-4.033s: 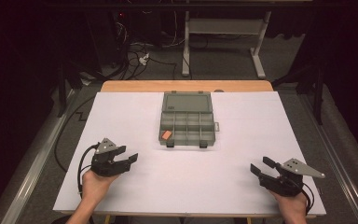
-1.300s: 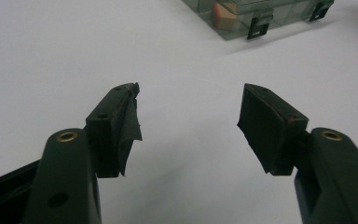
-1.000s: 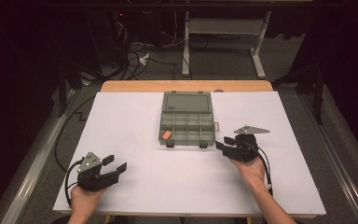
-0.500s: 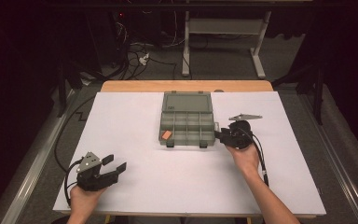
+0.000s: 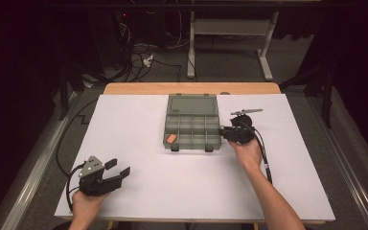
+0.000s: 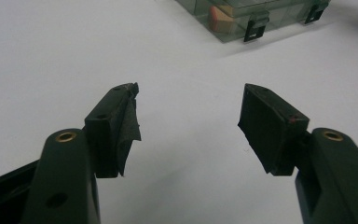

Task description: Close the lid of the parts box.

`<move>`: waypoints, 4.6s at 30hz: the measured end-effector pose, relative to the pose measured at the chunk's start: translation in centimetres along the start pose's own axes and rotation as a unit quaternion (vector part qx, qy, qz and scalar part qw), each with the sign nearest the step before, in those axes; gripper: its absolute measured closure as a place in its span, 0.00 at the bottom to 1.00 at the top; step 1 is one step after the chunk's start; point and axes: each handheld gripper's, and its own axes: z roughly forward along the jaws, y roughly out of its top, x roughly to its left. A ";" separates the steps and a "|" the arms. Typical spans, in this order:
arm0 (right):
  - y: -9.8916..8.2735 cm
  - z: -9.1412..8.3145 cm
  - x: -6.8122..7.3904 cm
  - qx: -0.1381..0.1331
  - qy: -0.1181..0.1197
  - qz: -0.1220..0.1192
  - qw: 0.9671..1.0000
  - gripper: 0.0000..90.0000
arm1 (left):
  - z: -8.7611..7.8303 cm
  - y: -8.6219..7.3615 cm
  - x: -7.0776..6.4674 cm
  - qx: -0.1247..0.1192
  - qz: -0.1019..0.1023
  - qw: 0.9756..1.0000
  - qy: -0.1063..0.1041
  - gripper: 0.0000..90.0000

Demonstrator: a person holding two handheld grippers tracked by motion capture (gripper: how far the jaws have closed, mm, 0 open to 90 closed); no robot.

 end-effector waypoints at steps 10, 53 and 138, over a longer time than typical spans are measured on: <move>0.9 0.9 0.1 0.008 -0.004 0.006 1.000 0.76 | 0.5 0.1 -0.3 0.005 0.002 1.000 -0.009 0.42; 1.1 1.5 0.5 0.014 -0.018 -0.011 1.000 0.78 | 10.5 8.1 0.3 0.058 -0.004 0.998 -0.013 0.50; 1.1 1.5 0.0 0.014 -0.003 -0.009 1.000 0.80 | 25.3 18.0 6.0 0.163 -0.186 0.964 -0.095 0.53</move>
